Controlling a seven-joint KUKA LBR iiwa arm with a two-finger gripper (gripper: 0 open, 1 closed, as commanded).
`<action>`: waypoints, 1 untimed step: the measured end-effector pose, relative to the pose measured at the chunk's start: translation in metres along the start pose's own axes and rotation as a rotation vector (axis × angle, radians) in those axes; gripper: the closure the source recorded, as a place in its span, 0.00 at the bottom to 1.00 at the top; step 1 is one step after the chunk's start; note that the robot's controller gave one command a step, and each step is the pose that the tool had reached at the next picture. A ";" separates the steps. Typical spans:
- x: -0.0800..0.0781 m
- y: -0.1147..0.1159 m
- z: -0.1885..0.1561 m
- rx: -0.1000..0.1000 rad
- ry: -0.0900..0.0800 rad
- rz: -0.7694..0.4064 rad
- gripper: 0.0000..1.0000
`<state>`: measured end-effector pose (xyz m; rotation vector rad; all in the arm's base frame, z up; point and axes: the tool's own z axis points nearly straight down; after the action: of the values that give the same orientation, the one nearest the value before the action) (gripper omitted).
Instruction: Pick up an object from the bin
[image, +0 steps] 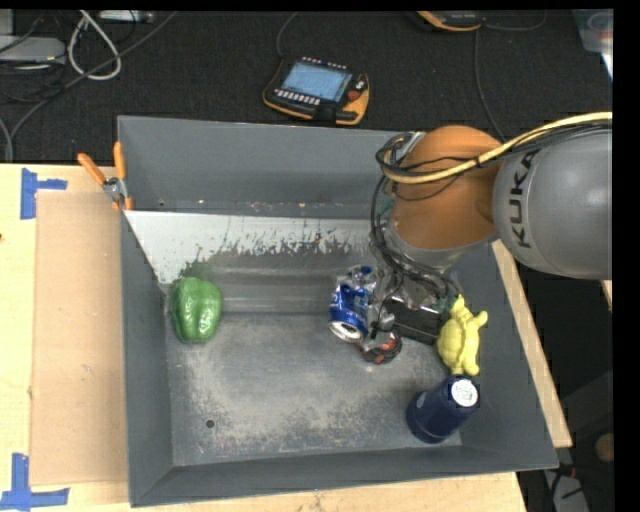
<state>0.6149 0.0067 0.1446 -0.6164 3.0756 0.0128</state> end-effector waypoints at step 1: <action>0.002 0.001 -0.007 -0.004 0.009 0.001 1.00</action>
Offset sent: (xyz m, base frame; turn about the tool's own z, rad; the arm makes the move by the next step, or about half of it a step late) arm -0.0012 0.0002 0.0063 0.0006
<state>0.6126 0.0069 0.1520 -0.6165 3.0855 0.0166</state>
